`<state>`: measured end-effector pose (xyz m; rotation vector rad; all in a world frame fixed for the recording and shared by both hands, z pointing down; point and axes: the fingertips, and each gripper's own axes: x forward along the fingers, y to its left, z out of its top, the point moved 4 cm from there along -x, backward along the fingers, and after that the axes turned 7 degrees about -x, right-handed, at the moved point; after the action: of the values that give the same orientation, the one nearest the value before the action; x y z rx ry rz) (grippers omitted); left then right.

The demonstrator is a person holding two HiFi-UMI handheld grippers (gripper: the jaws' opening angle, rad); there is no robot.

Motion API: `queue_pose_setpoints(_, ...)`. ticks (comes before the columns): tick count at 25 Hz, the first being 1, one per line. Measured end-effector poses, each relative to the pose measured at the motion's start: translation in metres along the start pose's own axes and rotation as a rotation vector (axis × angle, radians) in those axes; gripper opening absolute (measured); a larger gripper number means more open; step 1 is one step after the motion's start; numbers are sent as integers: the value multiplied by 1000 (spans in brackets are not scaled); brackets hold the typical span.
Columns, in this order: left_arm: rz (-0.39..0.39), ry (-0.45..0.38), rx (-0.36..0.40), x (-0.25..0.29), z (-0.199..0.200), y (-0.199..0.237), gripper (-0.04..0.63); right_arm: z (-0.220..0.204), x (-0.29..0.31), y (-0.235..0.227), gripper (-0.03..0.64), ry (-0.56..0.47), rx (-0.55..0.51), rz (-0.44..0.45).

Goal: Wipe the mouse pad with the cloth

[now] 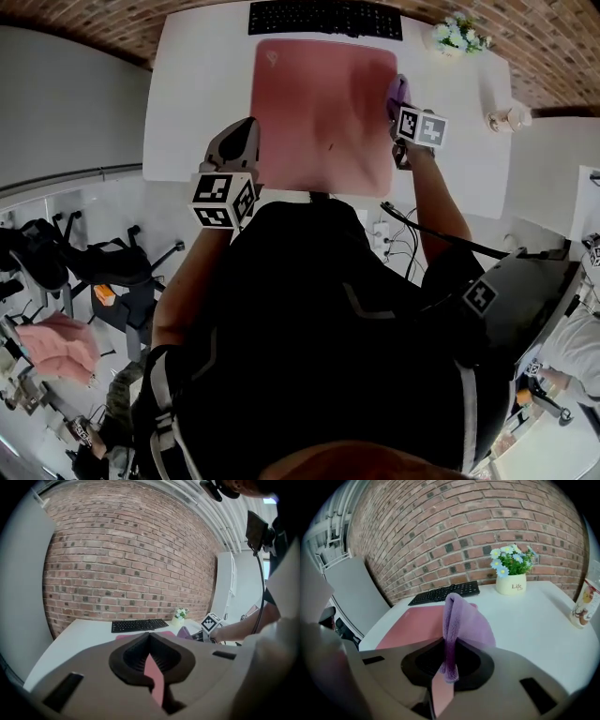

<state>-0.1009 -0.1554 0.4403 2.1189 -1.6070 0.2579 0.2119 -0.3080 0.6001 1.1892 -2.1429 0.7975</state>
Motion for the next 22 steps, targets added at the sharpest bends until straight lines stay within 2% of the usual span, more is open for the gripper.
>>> queue_pose_setpoints(10,81,-11,-32,-28,-4,27,2,-9,30,39,55,53,-15,79)
queue_pose_setpoints(16,74,-28,-64,-32,-6,33,2,-9,46,69,55,71,-28,150)
queue_pose_setpoints(22,104,-29,-76,-42,-8,40,2,-4,61,95,55,93,-38,199)
